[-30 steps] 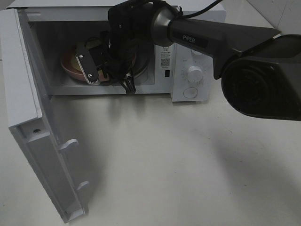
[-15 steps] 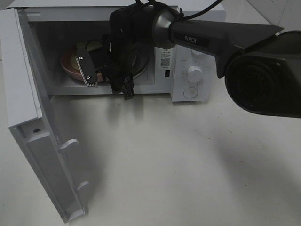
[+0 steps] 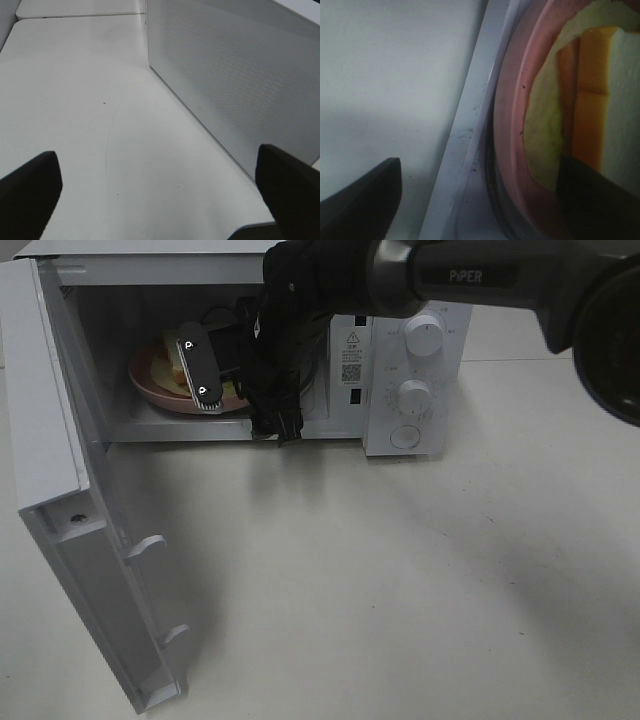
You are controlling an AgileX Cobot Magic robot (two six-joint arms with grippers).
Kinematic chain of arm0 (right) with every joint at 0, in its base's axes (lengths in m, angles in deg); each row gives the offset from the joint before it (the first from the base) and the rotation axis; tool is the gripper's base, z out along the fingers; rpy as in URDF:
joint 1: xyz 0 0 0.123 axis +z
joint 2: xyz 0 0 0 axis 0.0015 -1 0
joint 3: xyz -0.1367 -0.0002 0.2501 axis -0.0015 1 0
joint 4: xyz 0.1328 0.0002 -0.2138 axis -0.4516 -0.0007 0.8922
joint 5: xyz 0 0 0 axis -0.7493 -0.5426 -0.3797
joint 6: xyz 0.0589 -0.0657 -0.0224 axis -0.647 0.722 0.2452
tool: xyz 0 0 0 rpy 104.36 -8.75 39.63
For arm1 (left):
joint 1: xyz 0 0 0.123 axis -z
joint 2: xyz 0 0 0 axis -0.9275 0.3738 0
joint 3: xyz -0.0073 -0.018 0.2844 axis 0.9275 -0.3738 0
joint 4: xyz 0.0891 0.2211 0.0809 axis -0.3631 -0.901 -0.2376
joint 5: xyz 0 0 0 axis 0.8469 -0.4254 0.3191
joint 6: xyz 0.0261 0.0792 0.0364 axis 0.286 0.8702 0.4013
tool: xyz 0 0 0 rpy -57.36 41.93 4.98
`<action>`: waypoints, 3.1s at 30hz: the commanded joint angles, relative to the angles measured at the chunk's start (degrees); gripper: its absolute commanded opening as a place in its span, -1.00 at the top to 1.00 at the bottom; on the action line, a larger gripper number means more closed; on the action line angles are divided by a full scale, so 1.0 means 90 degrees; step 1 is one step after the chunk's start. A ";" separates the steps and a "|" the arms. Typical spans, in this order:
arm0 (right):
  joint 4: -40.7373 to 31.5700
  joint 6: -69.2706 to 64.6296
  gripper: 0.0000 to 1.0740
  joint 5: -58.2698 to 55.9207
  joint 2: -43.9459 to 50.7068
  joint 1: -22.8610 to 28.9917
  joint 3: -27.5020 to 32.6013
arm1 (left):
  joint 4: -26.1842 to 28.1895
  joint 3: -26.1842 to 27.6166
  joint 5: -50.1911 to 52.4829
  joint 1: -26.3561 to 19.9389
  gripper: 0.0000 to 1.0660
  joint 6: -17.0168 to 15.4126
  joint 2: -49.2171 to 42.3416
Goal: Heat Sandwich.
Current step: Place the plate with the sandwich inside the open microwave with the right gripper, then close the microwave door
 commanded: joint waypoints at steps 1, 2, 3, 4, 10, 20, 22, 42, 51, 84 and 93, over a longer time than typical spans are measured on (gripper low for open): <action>-0.0006 -0.0076 -0.53 0.0223 0.0407 -0.0019 0.0465 | 0.0051 -0.0013 0.0057 -0.0013 -0.84 -0.0006 -0.0095; -0.0006 -0.0076 -0.53 0.0299 0.0605 -0.0019 0.0707 | 0.0051 -0.0013 0.0057 -0.0013 -0.84 -0.0006 -0.0095; -0.0006 -0.0076 -0.53 0.0337 0.0707 -0.0019 0.0840 | 0.0051 -0.0013 0.0057 -0.0013 -0.84 -0.0006 -0.0095; -0.0006 -0.0076 -0.52 0.0363 0.0789 -0.0019 0.0942 | 0.0051 -0.0013 0.0057 -0.0013 -0.84 -0.0006 -0.0095; -0.0006 -0.0076 -0.50 0.0433 0.1299 -0.0019 0.1662 | 0.0051 -0.0013 0.0057 -0.0013 -0.84 -0.0006 -0.0095; -0.0006 -0.0076 -0.45 0.0738 0.2591 -0.0019 0.3310 | 0.0051 -0.0013 0.0057 -0.0013 -0.84 -0.0006 -0.0095; -0.0006 -0.0076 -0.44 0.0770 0.2839 -0.0019 0.3565 | 0.0051 -0.0013 0.0057 -0.0013 -0.84 -0.0006 -0.0095; -0.0006 -0.0649 -0.42 0.0770 0.5214 -0.0019 0.5634 | 0.0051 -0.0013 0.0057 -0.0013 -0.84 -0.0006 -0.0095; -0.0064 -0.1210 -0.42 0.0726 0.6258 -0.0019 0.6341 | 0.0051 -0.0013 0.0057 -0.0013 -0.84 -0.0006 -0.0095; -0.0057 -0.7455 -0.42 -0.3667 0.9244 -0.0019 0.6735 | 0.0051 -0.0013 0.0057 -0.0013 -0.84 -0.0006 -0.0095; -0.0025 -0.7678 -0.42 -0.4361 1.0301 -0.0019 0.6735 | 0.0051 -0.0013 0.0057 -0.0013 -0.84 -0.0006 -0.0095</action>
